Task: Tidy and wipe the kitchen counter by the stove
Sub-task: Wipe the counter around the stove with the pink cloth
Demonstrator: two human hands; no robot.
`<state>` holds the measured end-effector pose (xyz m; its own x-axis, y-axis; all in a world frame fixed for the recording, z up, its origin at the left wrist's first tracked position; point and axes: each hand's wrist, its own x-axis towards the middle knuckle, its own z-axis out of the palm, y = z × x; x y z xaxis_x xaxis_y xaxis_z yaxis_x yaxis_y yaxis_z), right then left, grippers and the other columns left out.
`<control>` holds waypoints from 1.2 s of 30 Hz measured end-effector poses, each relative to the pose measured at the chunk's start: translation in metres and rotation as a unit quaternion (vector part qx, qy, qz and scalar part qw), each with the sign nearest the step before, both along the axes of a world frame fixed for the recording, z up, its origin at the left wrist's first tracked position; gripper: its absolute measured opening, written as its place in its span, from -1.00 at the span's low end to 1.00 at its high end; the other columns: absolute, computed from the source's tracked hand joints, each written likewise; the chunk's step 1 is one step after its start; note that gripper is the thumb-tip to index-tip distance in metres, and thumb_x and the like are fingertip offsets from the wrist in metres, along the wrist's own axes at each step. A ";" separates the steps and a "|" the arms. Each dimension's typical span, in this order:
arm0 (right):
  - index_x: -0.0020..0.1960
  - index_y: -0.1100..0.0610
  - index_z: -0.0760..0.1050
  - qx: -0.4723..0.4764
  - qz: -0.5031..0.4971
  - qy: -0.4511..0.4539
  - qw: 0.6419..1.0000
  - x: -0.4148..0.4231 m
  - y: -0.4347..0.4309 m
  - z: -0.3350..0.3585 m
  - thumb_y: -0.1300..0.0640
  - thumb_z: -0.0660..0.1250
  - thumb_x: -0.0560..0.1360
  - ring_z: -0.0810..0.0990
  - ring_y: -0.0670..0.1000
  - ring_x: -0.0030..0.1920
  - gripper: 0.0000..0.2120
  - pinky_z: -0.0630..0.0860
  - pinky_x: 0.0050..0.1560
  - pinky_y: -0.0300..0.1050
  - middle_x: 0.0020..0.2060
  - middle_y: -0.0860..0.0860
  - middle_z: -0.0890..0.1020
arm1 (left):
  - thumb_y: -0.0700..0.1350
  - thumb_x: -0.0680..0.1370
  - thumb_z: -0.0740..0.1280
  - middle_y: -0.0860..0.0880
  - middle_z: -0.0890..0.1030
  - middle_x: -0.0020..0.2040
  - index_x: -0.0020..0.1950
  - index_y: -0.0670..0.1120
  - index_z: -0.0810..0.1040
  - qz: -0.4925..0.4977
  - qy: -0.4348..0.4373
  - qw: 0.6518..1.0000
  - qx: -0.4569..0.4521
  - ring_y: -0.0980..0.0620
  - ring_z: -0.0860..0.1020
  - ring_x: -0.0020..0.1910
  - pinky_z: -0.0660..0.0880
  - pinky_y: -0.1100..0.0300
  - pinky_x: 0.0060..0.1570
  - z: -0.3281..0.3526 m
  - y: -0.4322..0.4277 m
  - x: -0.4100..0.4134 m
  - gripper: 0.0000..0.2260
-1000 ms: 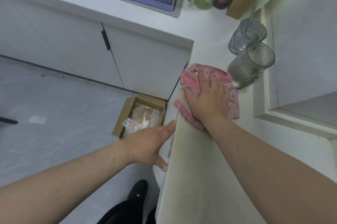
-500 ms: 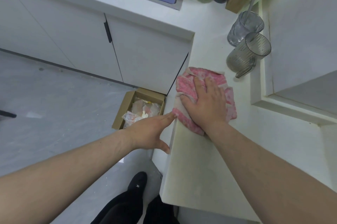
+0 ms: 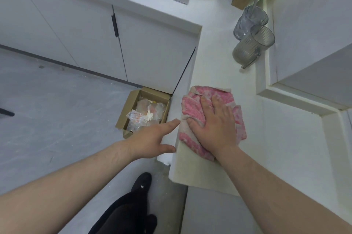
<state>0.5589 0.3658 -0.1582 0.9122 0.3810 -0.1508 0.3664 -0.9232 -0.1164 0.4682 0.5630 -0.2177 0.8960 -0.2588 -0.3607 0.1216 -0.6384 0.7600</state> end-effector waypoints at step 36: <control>0.60 -0.14 -0.10 -0.053 -0.050 0.055 0.996 -0.115 -0.121 0.011 -0.57 -0.16 0.37 -0.11 0.02 0.59 -0.09 -0.20 0.55 0.08 0.60 -0.01 -0.05 | 0.08 0.59 0.30 0.10 0.43 0.44 0.54 0.32 0.04 -0.025 -0.006 0.994 0.104 0.01 0.45 0.35 0.41 0.11 0.28 0.041 -0.021 -0.033 -0.38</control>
<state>0.4442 0.2448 -0.1471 0.9203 0.2665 -0.2865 0.2630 -0.9634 -0.0514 0.4351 0.5425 -0.1768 0.8888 -0.2246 -0.3995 0.0766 -0.7865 0.6128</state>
